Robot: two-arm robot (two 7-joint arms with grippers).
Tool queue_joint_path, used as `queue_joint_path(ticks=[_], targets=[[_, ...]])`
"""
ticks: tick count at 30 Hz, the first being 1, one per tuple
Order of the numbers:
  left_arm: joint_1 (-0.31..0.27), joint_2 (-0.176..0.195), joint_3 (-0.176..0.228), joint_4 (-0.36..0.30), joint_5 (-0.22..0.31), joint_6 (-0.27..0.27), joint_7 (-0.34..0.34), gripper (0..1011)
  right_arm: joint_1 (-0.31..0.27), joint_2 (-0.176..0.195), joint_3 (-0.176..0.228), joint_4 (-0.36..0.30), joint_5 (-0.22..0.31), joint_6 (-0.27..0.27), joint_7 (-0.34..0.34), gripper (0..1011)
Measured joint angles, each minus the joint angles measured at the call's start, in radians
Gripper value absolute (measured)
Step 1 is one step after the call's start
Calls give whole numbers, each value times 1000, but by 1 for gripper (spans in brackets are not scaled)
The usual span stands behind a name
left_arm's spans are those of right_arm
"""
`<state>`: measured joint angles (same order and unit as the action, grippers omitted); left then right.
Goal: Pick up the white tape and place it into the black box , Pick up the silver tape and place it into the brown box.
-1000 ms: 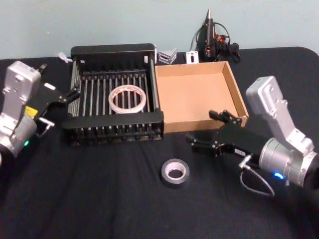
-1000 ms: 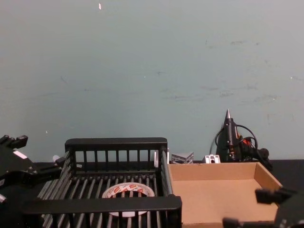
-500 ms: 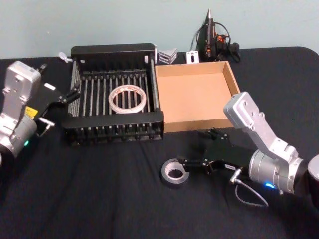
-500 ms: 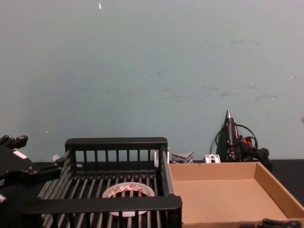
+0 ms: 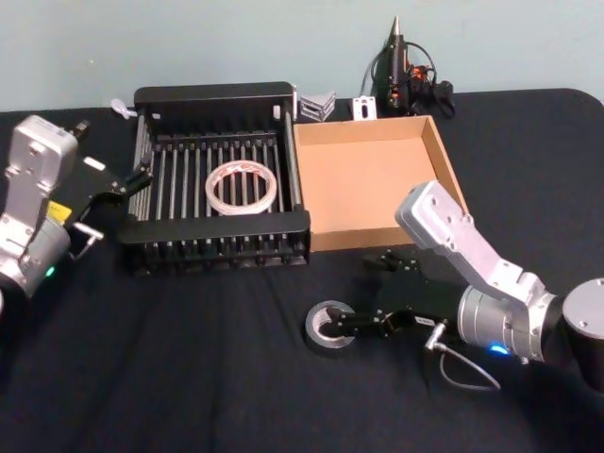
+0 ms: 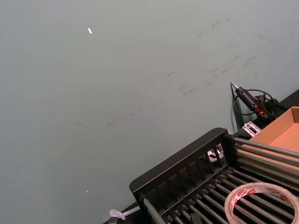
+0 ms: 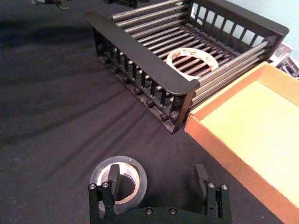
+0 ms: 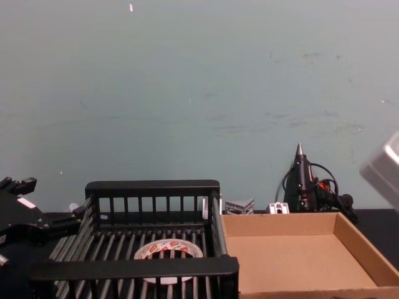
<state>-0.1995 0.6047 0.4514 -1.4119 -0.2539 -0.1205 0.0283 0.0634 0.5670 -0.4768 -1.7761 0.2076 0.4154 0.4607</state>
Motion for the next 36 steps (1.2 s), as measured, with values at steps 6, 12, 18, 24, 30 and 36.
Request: queue_joint_path(ticks=[6, 12, 18, 24, 30, 36], targets=[[0, 0, 0, 0, 0, 0, 0, 1001, 18, -6, -18, 15, -19, 18, 7, 1000], [0, 0, 0, 0, 0, 0, 0, 1001, 27, -13, -24, 27, -26, 28, 12, 1000], [0, 0, 0, 0, 0, 0, 0, 1001, 32, -23, -24, 39, -29, 32, 12, 1002], [0, 0, 0, 0, 0, 0, 0, 1001, 38, -31, -26, 49, -32, 32, 13, 1000], [0, 0, 0, 0, 0, 0, 0, 1001, 39, -33, -28, 53, -35, 32, 15, 1000], [0, 0, 0, 0, 0, 0, 0, 1001, 39, -34, -28, 55, -38, 32, 17, 1000]])
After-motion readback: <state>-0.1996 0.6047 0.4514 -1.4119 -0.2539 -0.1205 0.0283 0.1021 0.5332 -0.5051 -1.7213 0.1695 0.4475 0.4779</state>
